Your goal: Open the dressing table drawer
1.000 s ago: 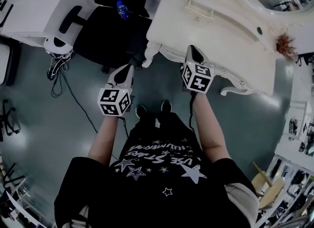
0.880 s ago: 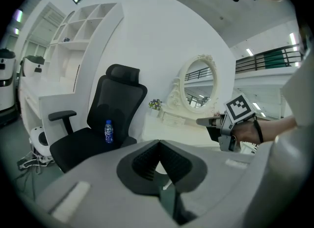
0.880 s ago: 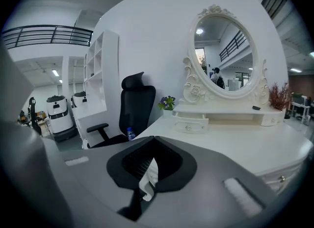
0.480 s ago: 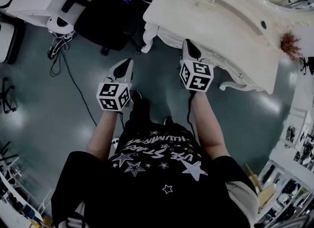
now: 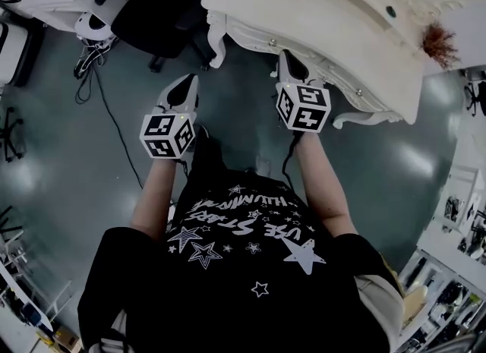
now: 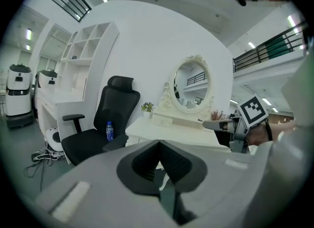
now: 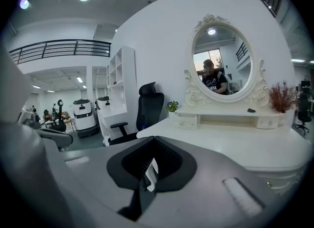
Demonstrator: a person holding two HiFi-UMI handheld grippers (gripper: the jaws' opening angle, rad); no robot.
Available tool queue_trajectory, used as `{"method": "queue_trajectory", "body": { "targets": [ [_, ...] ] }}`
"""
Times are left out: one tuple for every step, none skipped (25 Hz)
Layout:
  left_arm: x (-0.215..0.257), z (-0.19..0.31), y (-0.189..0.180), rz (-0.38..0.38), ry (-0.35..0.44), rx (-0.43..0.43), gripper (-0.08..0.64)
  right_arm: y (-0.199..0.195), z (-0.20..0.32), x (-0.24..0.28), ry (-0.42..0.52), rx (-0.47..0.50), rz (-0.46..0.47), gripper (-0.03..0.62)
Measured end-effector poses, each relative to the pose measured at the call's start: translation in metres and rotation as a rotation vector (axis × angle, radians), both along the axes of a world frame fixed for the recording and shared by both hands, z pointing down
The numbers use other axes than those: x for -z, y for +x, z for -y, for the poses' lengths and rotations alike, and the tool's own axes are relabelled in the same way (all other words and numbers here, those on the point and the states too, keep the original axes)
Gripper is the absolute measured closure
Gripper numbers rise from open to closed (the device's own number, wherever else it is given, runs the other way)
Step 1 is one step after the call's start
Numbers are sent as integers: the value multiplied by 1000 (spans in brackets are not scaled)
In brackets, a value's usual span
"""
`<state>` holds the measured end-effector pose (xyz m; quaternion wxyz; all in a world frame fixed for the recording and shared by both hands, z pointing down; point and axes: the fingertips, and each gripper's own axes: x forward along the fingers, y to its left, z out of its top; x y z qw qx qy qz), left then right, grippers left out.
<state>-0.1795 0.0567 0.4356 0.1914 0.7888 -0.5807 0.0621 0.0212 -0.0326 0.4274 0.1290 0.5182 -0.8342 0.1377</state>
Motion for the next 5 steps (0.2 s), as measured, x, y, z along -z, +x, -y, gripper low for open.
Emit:
{"method": "queue_trajectory", "body": {
  "targets": [
    [2, -7, 5, 5, 5, 6, 558, 5, -8, 2, 4, 7, 5, 565],
    [3, -14, 9, 7, 9, 13, 558, 9, -16, 3, 7, 14, 10, 565],
    [4, -21, 14, 8, 13, 20, 558, 13, -24, 4, 11, 22, 14, 565],
    [5, -28, 19, 7, 16, 28, 558, 17, -33, 6, 15, 31, 18, 565],
    [6, -35, 24, 5, 19, 35, 558, 22, -41, 7, 20, 40, 21, 565]
  ]
}}
